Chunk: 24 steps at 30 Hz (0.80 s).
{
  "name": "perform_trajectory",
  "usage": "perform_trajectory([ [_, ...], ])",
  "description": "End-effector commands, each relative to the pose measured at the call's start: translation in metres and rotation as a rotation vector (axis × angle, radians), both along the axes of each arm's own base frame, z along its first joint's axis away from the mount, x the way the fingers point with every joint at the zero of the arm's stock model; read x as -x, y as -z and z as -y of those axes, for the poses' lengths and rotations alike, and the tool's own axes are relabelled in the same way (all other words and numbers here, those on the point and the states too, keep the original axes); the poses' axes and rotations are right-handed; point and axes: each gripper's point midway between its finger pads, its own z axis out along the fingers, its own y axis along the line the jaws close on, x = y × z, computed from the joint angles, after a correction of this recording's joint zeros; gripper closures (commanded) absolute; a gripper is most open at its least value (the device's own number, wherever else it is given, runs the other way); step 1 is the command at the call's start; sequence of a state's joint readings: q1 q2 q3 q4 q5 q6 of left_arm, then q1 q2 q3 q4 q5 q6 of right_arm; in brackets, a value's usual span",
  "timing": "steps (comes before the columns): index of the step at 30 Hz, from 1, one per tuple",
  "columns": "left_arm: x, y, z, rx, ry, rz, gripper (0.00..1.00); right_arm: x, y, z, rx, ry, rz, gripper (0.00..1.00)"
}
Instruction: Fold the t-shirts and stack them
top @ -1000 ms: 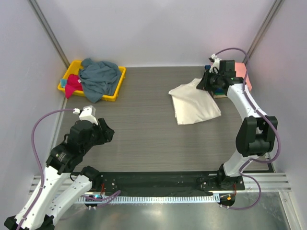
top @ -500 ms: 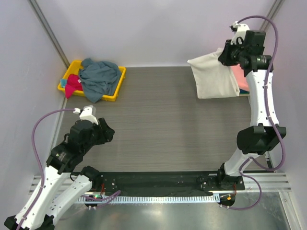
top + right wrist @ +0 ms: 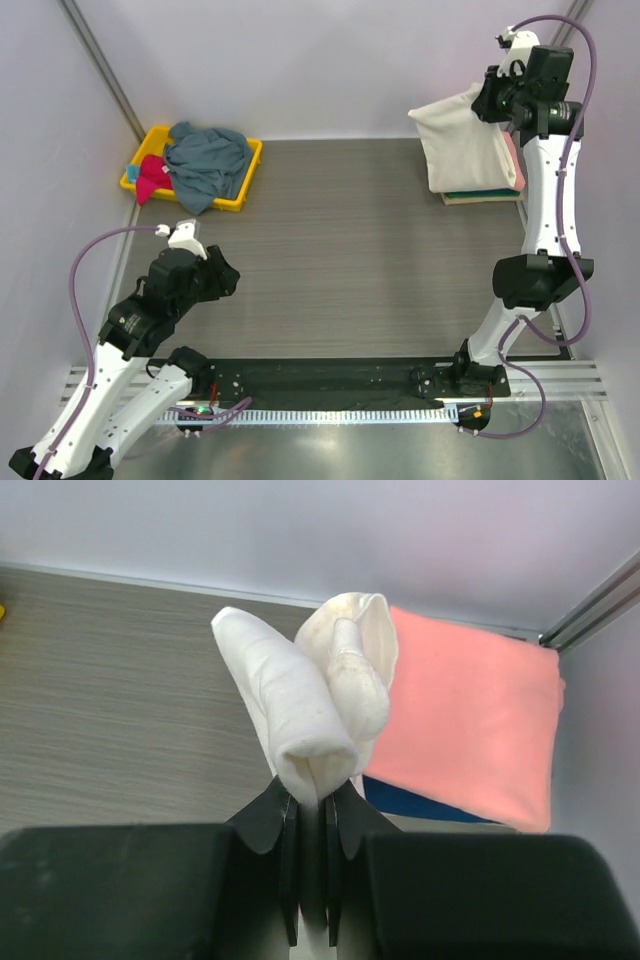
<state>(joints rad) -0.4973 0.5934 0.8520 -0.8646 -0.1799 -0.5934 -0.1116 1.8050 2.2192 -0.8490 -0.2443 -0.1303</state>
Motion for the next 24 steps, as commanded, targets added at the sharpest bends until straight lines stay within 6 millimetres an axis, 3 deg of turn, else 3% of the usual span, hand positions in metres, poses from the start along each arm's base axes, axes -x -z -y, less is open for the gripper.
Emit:
perform_trajectory([
  [1, -0.007, -0.006, 0.002, 0.006, 0.000, 0.033, 0.48, -0.002, -0.061, 0.008, 0.028, 0.008, 0.186, 0.99],
  [11, -0.008, -0.003, 0.003, 0.001, 0.003, 0.019, 0.48, -0.015, -0.080, 0.021, 0.020, -0.014, 0.254, 0.99],
  [16, -0.008, -0.002, 0.004, -0.001, 0.007, 0.012, 0.49, -0.027, -0.068, 0.030, 0.009, -0.028, 0.237, 0.99],
  [24, -0.008, 0.000, 0.004, -0.005, 0.005, 0.004, 0.49, -0.040, -0.066, 0.050, 0.008, -0.018, 0.253, 0.99],
])
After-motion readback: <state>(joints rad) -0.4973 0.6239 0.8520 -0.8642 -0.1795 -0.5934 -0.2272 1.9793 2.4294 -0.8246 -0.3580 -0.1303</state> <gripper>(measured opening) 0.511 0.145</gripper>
